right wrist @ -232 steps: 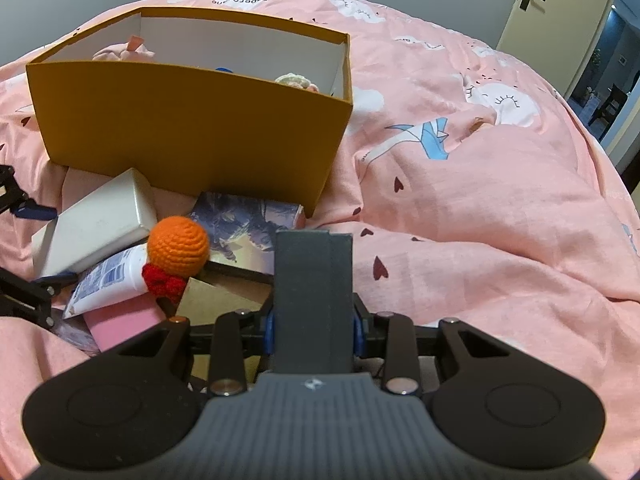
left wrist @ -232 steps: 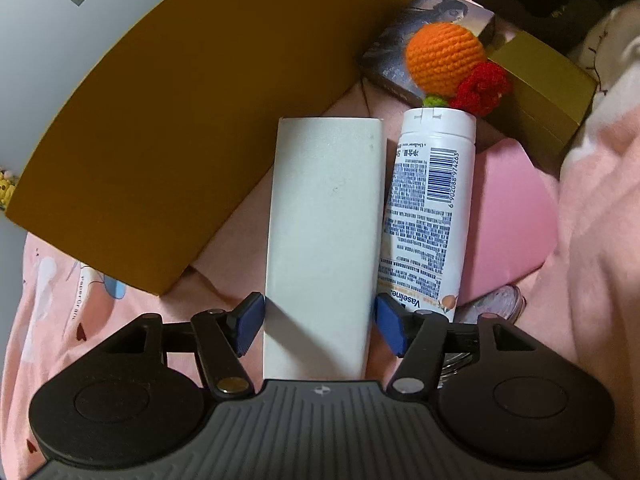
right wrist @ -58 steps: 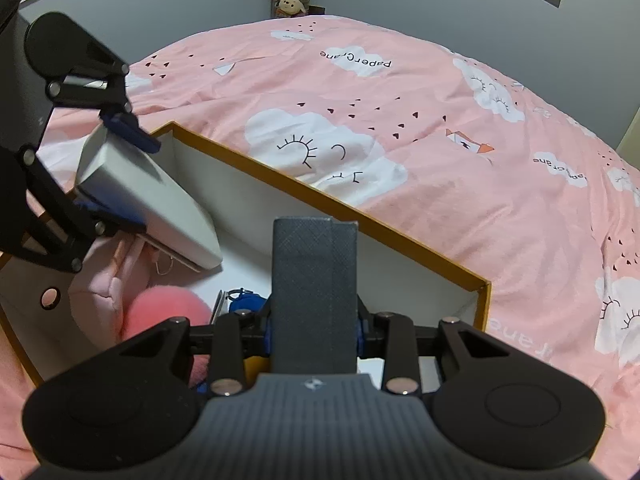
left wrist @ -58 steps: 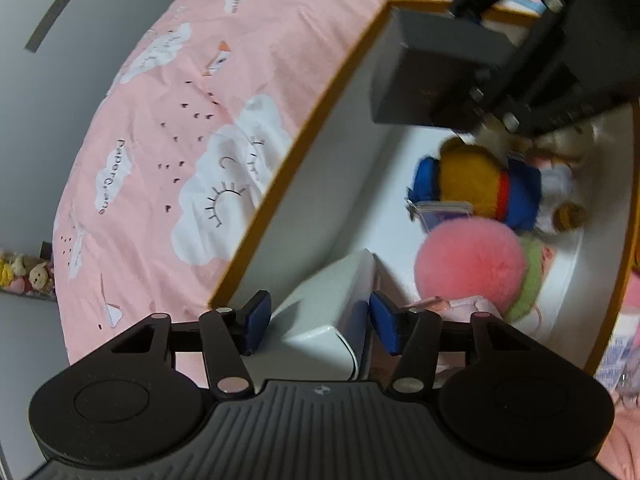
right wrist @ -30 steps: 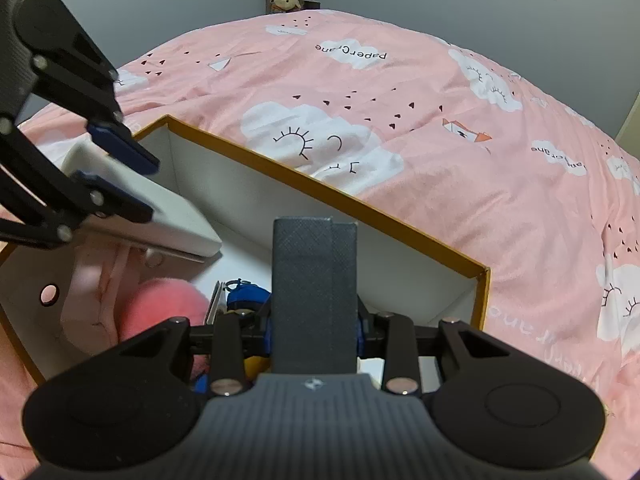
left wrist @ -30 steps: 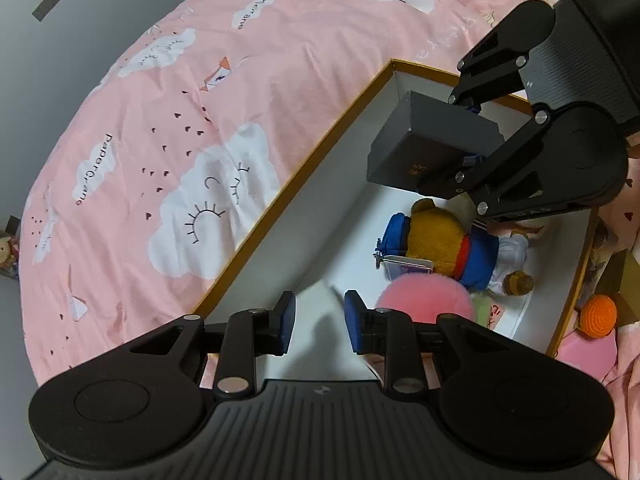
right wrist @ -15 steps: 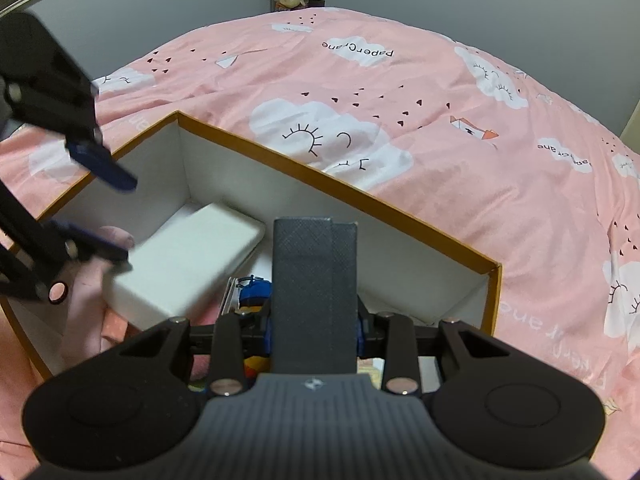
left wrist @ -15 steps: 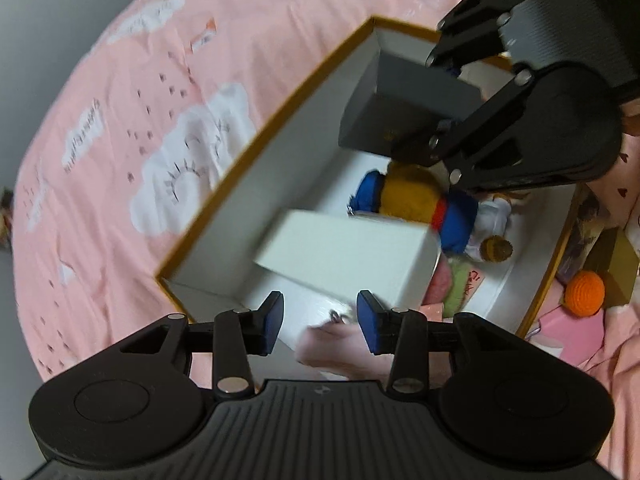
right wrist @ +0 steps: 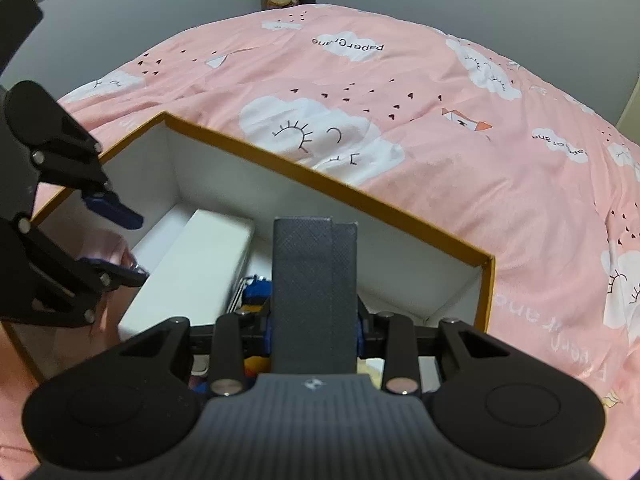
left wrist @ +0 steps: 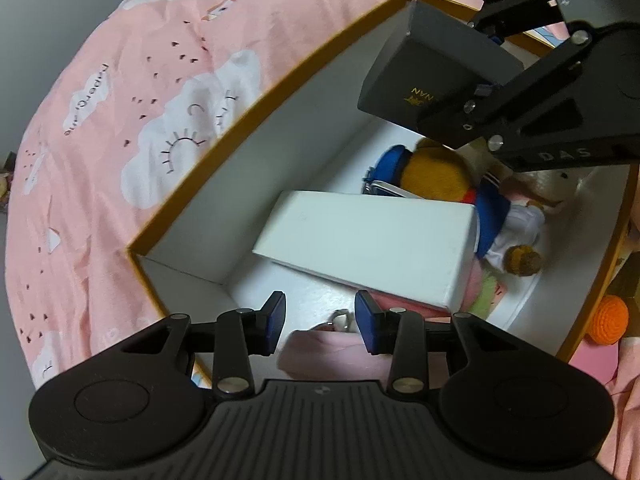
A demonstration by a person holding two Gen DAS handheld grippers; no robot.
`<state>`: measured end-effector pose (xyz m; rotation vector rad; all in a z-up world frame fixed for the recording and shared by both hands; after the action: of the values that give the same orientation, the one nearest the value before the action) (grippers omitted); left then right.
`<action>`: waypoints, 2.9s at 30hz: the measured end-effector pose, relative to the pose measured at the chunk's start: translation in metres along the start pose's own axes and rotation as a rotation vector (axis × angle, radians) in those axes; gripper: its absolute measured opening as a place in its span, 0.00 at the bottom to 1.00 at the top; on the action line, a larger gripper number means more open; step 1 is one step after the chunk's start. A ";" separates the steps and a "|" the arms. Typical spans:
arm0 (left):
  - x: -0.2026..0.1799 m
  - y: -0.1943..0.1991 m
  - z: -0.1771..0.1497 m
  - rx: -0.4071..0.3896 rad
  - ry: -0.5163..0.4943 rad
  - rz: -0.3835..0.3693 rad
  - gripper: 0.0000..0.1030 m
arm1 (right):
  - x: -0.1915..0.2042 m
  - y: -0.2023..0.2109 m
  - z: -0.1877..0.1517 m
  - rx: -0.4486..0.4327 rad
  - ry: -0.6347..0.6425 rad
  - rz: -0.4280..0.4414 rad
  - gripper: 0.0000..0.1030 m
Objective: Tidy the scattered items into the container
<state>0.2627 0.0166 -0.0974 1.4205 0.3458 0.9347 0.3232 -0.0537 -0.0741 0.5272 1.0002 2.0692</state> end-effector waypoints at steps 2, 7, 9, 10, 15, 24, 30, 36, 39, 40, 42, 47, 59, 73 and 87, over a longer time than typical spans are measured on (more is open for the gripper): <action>0.004 0.006 0.000 -0.013 0.001 0.022 0.44 | 0.000 -0.005 0.003 -0.006 0.008 -0.008 0.36; 0.014 0.018 -0.005 -0.031 0.020 0.061 0.44 | 0.005 -0.025 0.007 0.001 0.106 -0.070 0.36; 0.016 0.021 -0.009 -0.031 0.017 0.073 0.44 | 0.005 -0.032 0.005 0.022 0.134 -0.079 0.36; 0.016 0.022 -0.011 -0.031 0.013 0.075 0.44 | 0.003 -0.035 0.004 0.034 0.144 -0.087 0.36; 0.017 0.024 -0.018 -0.034 0.011 0.075 0.44 | -0.011 -0.045 -0.002 0.089 0.151 -0.192 0.36; 0.014 0.029 -0.020 -0.040 0.029 0.071 0.44 | -0.034 -0.050 -0.008 0.172 0.009 -0.235 0.37; 0.011 0.034 -0.020 -0.051 0.038 0.072 0.46 | -0.040 -0.049 -0.012 0.180 -0.008 -0.266 0.40; 0.012 0.038 -0.018 -0.077 0.058 0.067 0.46 | -0.044 -0.034 -0.008 0.148 -0.020 -0.263 0.41; 0.012 0.042 -0.017 -0.090 0.066 0.061 0.48 | -0.042 -0.023 -0.005 0.121 -0.016 -0.260 0.41; 0.012 0.043 -0.017 -0.092 0.068 0.061 0.48 | -0.041 -0.020 -0.005 0.110 -0.011 -0.262 0.41; 0.014 0.044 -0.018 -0.090 0.071 0.062 0.48 | -0.038 -0.012 -0.002 0.085 0.002 -0.267 0.42; 0.017 0.045 -0.019 -0.089 0.082 0.056 0.48 | -0.017 0.006 0.009 0.015 0.035 -0.198 0.43; 0.026 0.050 -0.028 -0.148 0.113 0.001 0.47 | 0.085 0.020 0.010 -0.006 0.215 0.134 0.36; 0.043 0.051 -0.032 -0.213 0.200 -0.033 0.47 | 0.110 -0.032 -0.005 0.155 0.298 0.005 0.44; 0.048 0.049 -0.033 -0.229 0.205 -0.053 0.47 | 0.080 -0.030 0.008 0.215 0.206 0.037 0.32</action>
<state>0.2519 0.0683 -0.0426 1.1048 0.4135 1.0447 0.2917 0.0246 -0.0903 0.4495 1.3534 2.0917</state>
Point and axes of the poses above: each gripper's, at about its wrist camera, not at the fingertips, and y roughly against the way its jaws point, x to its left, z to its top, the point moved 8 cm from there along -y, roughly the way its jaws point, and after that the axes turned 7 degrees about -y, right-handed, at the moved point
